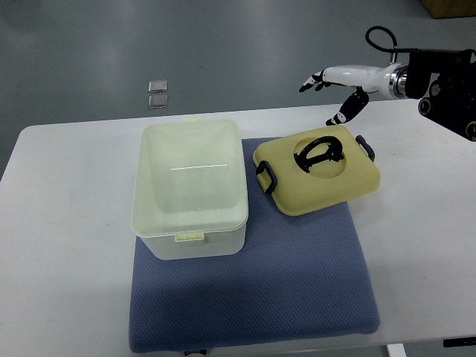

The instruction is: Open white storage box with right hand

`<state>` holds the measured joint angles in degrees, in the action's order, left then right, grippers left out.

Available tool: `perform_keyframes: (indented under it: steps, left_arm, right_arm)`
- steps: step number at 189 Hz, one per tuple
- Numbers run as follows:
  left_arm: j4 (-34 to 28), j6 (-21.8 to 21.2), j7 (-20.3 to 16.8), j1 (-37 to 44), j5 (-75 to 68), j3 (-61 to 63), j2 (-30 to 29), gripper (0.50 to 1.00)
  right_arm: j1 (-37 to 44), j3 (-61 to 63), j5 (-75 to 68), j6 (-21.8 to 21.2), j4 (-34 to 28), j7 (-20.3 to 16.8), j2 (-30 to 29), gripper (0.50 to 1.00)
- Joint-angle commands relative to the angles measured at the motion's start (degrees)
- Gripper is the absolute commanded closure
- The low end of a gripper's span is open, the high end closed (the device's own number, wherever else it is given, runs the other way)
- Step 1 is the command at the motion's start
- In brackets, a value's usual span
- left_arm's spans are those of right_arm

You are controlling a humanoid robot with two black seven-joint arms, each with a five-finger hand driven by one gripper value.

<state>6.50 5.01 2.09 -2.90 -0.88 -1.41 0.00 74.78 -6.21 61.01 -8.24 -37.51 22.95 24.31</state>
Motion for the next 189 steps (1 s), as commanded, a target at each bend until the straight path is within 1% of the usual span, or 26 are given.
perform_keyframes:
  steps: [1,12,29,45,48,53,63,75,93,103,104,110,123,179,189]
  left_arm:
    - [0.0,0.0,-0.1,0.0,0.0,0.0,0.0,0.5]
    - [0.0,0.0,0.0,0.0,0.0,0.0,0.0,0.5]
    - [0.0,0.0,0.0,0.0,0.0,0.0,0.0,0.5]
    - [0.0,0.0,-0.1,0.0,0.0,0.0,0.0,0.5]
    - [0.0,0.0,0.0,0.0,0.0,0.0,0.0,0.5]
    - [0.0,0.0,-0.1,0.0,0.0,0.0,0.0,0.5]
    - [0.0,0.0,0.0,0.0,0.0,0.0,0.0,0.5]
    - [0.0,0.0,0.0,0.0,0.0,0.0,0.0,0.5]
    - [0.0,0.0,0.0,0.0,0.0,0.0,0.0,0.5]
    - [0.0,0.0,0.0,0.0,0.0,0.0,0.0,0.5]
    - [0.0,0.0,0.0,0.0,0.0,0.0,0.0,0.5]
    - [0.0,0.0,-0.1,0.0,0.0,0.0,0.0,0.5]
    - [0.0,0.0,0.0,0.0,0.0,0.0,0.0,0.5]
    - [0.0,0.0,0.0,0.0,0.0,0.0,0.0,0.5]
    - [0.0,0.0,0.0,0.0,0.0,0.0,0.0,0.5]
  right_arm:
    - [-1.4,5.2,-7.2,0.1,1.1,-0.3,0.0,0.679]
    - [-3.1,8.1,-12.8,0.9,1.4,-0.3,-0.1,0.679]
    - [-6.4,13.6,-22.3,3.7,1.5,-0.8,-0.5,0.677]
    - [-10.0,19.4,-30.2,6.0,1.5,-2.5,-1.4,0.675]
    - [-10.9,20.8,-31.7,6.4,1.5,-2.7,-1.6,0.666]
    - [-12.1,22.7,-33.8,6.5,1.5,-3.1,-2.0,0.634]
    - [-14.0,25.5,-36.4,6.5,1.5,-3.5,-2.9,0.626]
    - [-16.2,27.8,-37.7,6.6,1.5,-4.1,-3.7,0.611]
    - [-18.6,31.4,-38.8,6.7,1.5,-4.5,-5.4,0.607]
    - [-18.6,31.4,-38.8,6.7,1.5,-4.5,-5.4,0.607]
    - [-19.8,33.4,-39.5,6.7,1.5,-5.1,-6.1,0.599]
    - [-20.4,34.5,-39.8,6.7,1.5,-5.6,-6.7,0.589]
    - [-21.4,36.1,-40.4,6.7,1.5,-6.3,-7.5,0.587]
    - [-24.6,37.9,-43.1,6.7,1.5,-6.3,-9.9,0.585]
    - [-25.1,37.9,-43.1,6.7,1.5,-5.8,-10.0,0.585]
